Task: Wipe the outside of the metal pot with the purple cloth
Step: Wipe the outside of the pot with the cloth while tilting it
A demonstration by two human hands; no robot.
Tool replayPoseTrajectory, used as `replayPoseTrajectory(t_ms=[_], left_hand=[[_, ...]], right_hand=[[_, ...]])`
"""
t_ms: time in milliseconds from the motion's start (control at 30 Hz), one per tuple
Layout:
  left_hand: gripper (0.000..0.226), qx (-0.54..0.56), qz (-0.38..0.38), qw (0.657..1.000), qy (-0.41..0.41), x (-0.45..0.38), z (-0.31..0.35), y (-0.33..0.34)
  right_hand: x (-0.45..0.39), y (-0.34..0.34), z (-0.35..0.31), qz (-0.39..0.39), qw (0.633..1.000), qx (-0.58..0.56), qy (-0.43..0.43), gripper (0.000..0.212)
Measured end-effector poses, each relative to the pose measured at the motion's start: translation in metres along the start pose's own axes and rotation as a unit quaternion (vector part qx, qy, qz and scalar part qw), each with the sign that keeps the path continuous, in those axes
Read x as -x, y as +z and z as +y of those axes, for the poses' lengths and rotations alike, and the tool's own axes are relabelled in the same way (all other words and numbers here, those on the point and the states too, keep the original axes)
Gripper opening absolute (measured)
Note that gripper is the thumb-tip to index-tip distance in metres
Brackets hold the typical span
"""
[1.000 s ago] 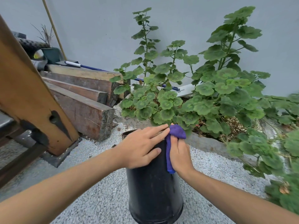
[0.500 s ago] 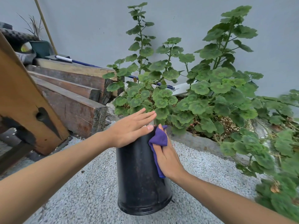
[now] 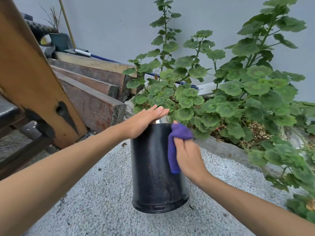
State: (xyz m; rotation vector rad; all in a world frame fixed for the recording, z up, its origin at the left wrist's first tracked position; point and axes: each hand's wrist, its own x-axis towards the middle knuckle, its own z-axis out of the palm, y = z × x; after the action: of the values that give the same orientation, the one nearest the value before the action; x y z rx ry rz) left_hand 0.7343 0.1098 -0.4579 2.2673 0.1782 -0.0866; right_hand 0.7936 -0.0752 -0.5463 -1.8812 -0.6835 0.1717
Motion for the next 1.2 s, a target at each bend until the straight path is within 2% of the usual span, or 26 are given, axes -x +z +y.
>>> replayPoseTrajectory(t_ms=[100,167,233,333,433,567,667,733,767,833,867,900,1000,1067,1133,1200], left_hand=[[0.066,0.136,0.017,0.990,-0.025,-0.001,-0.004,-0.004],[0.080,0.157,0.020,0.987,-0.029,0.000,-0.012,-0.008],[0.088,0.142,0.026,0.989,-0.038,0.001,-0.023,-0.014],[0.089,0.062,0.078,0.994,-0.055,0.002,-0.042,-0.020],[0.086,-0.088,0.148,0.984,-0.035,0.002,-0.044,-0.014],[0.079,-0.209,0.108,0.971,0.043,-0.001,-0.039,0.000],[0.088,-0.223,0.112,0.966,0.061,-0.002,-0.036,0.002],[0.087,-0.220,0.134,0.964,0.068,0.002,-0.038,0.004],[0.084,-0.224,0.143,0.962,0.071,0.005,-0.039,0.005],[0.082,-0.245,0.151,0.955,0.078,0.011,-0.043,0.006],[0.081,-0.256,0.152,0.951,0.082,0.013,-0.044,0.006],[0.081,-0.265,0.154,0.948,0.086,0.016,-0.045,0.006],[0.082,-0.280,0.166,0.941,0.091,0.021,-0.048,0.007],[0.081,-0.275,0.182,0.939,0.098,0.021,-0.049,0.009],[0.076,-0.263,0.185,0.939,0.122,0.020,-0.049,0.010],[0.078,-0.264,0.174,0.941,0.123,0.019,-0.052,0.010]], right_hand=[[-0.005,0.019,-0.010,-0.089,0.983,0.133,-0.095,0.060],[0.006,0.026,-0.002,-0.136,0.954,0.232,-0.133,0.060],[0.021,0.029,0.012,-0.169,0.932,0.267,-0.178,0.061],[0.042,0.033,0.030,-0.213,0.905,0.286,-0.233,0.064],[0.054,0.031,0.039,-0.228,0.897,0.280,-0.256,0.065],[0.055,0.014,0.051,-0.249,0.894,0.240,-0.285,0.057],[0.045,0.000,0.060,-0.221,0.914,0.164,-0.298,0.052],[0.031,-0.007,0.056,-0.173,0.953,0.092,-0.232,0.062],[0.023,-0.009,0.050,-0.145,0.970,0.052,-0.186,0.061],[0.003,-0.005,0.035,-0.073,0.993,-0.016,-0.091,0.038],[-0.008,-0.001,0.027,-0.029,0.998,-0.033,-0.049,0.028],[-0.019,0.002,0.020,0.010,0.999,-0.044,-0.017,0.028],[-0.042,0.015,-0.001,0.076,0.994,-0.084,0.007,0.046],[-0.046,0.024,-0.010,0.048,0.996,-0.060,-0.050,0.050],[-0.040,0.036,-0.006,-0.042,0.992,-0.033,-0.118,0.050],[-0.027,0.046,0.008,-0.119,0.982,0.018,-0.147,0.053]])
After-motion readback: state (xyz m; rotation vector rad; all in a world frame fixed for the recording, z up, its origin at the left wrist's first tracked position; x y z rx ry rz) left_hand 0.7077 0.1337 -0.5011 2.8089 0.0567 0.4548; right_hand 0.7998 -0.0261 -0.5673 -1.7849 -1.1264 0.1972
